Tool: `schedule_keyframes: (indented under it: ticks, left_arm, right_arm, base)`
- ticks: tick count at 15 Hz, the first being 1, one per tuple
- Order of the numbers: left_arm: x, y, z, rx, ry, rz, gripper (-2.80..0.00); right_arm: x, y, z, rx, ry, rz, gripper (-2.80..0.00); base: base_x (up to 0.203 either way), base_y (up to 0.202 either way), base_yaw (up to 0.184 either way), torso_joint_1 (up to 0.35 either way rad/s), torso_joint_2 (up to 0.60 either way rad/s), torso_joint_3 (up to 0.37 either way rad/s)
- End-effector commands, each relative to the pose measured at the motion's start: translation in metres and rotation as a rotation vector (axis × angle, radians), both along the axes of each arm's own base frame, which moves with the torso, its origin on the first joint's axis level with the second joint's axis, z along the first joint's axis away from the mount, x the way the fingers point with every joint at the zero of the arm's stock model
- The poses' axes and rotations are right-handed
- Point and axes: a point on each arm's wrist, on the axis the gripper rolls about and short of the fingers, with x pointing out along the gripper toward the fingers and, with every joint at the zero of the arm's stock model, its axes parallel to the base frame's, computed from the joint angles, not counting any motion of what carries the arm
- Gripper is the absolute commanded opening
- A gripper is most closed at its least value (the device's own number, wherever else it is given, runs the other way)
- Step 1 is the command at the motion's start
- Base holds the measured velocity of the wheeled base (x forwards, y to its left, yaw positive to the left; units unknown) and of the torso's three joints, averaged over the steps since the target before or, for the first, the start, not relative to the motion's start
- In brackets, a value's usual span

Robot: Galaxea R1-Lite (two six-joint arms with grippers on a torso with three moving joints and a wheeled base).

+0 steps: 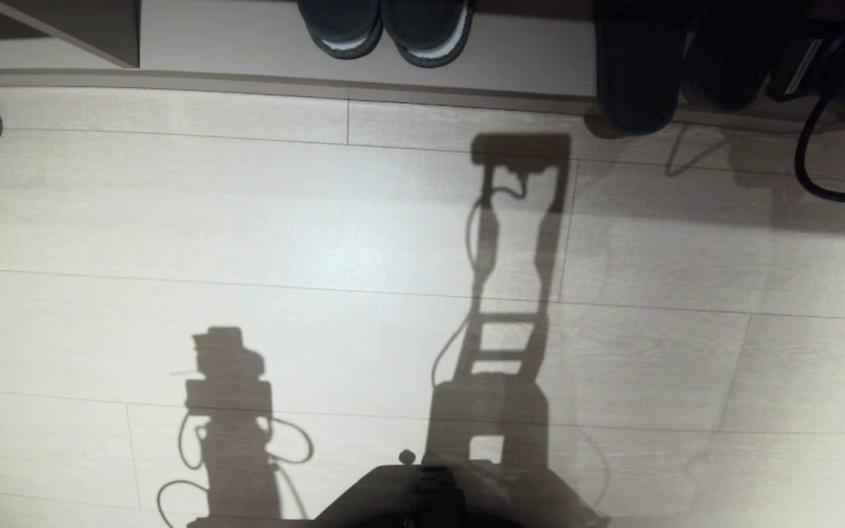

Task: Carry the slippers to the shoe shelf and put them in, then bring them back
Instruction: Place the slippers into the shoe cabinet

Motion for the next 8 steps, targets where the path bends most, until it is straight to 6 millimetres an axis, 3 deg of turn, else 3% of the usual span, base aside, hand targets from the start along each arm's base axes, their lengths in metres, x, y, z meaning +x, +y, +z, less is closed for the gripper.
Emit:
schedule_keyframes:
  ticks: [1, 6, 8]
  left_arm:
    - [0.000, 0.000, 0.000, 0.000, -0.003, 0.000, -2.80]
    - [0.000, 0.000, 0.000, 0.000, -0.003, 0.001, -2.80]
    - [0.000, 0.000, 0.000, 0.000, -0.003, 0.000, -2.80]
  right_arm:
    - [0.001, 0.000, 0.000, -0.002, -0.005, -0.003, -2.80]
    - [0.054, 0.006, -0.025, 0.004, -0.045, 0.015, -2.80]
    - [0.059, 0.010, -0.029, -0.003, -0.040, 0.029, -2.80]
  base:
    - [0.000, 0.000, 0.000, 0.000, 0.00, 0.000]
    - [0.000, 0.000, 0.000, 0.000, 0.00, 0.000]
    - [0.000, 0.000, 0.000, 0.000, 0.00, 0.000]
